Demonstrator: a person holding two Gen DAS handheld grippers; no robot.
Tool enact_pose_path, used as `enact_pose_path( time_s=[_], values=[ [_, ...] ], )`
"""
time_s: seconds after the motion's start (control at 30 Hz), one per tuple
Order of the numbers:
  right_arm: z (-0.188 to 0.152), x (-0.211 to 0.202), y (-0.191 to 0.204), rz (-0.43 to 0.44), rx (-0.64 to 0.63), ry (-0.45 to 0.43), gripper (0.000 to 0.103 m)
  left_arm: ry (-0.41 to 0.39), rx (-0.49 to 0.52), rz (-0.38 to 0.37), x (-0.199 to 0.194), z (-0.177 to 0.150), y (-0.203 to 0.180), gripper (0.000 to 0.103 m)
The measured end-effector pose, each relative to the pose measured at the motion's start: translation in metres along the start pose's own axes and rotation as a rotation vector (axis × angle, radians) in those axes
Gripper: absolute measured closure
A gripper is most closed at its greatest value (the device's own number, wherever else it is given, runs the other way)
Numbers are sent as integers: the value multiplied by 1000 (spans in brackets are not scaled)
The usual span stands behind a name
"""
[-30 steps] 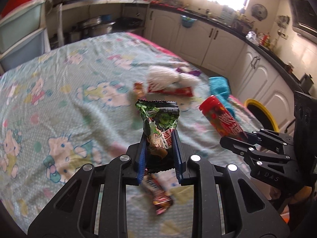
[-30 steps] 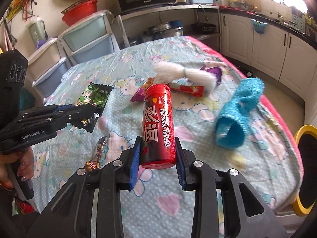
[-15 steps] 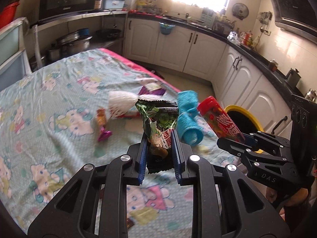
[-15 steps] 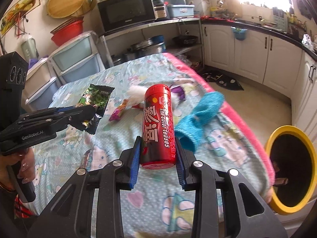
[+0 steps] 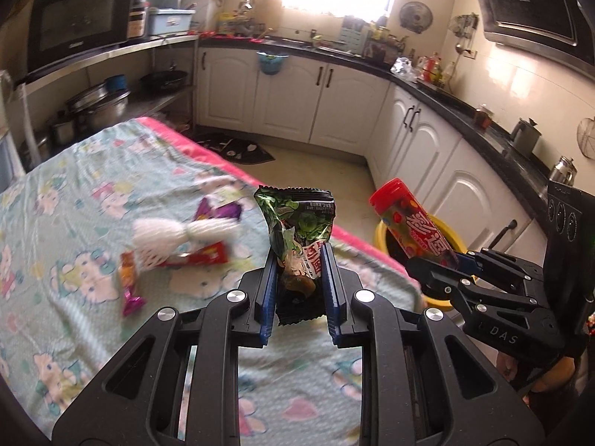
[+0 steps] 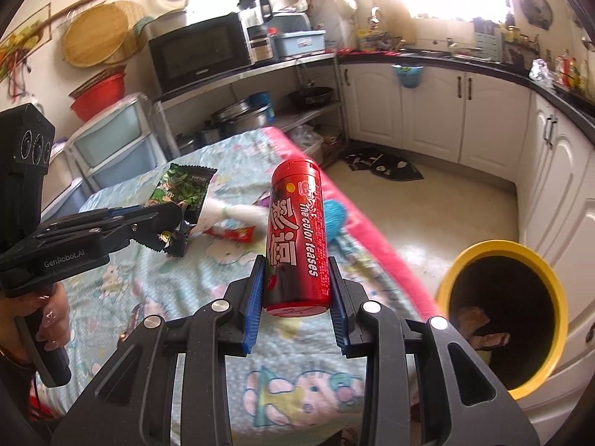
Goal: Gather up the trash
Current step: 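Lift the red tube and green bag and carry them over the bin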
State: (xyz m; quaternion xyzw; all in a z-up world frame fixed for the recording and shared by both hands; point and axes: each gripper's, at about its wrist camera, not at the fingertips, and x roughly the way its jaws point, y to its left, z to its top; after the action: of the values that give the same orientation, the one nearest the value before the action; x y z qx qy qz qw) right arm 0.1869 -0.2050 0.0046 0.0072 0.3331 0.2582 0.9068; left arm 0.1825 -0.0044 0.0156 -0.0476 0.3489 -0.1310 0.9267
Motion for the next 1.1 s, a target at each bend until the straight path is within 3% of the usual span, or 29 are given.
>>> enact_pose_path(
  time_s=[0.77,1.1],
  values=[
    [10,-65,-111,-202,176,-143,73,-12,126,-170,49,52,-104,87],
    [0,-93,-174,-304,283,-193,73,56,148,-239,98,57,-150,87]
  ],
)
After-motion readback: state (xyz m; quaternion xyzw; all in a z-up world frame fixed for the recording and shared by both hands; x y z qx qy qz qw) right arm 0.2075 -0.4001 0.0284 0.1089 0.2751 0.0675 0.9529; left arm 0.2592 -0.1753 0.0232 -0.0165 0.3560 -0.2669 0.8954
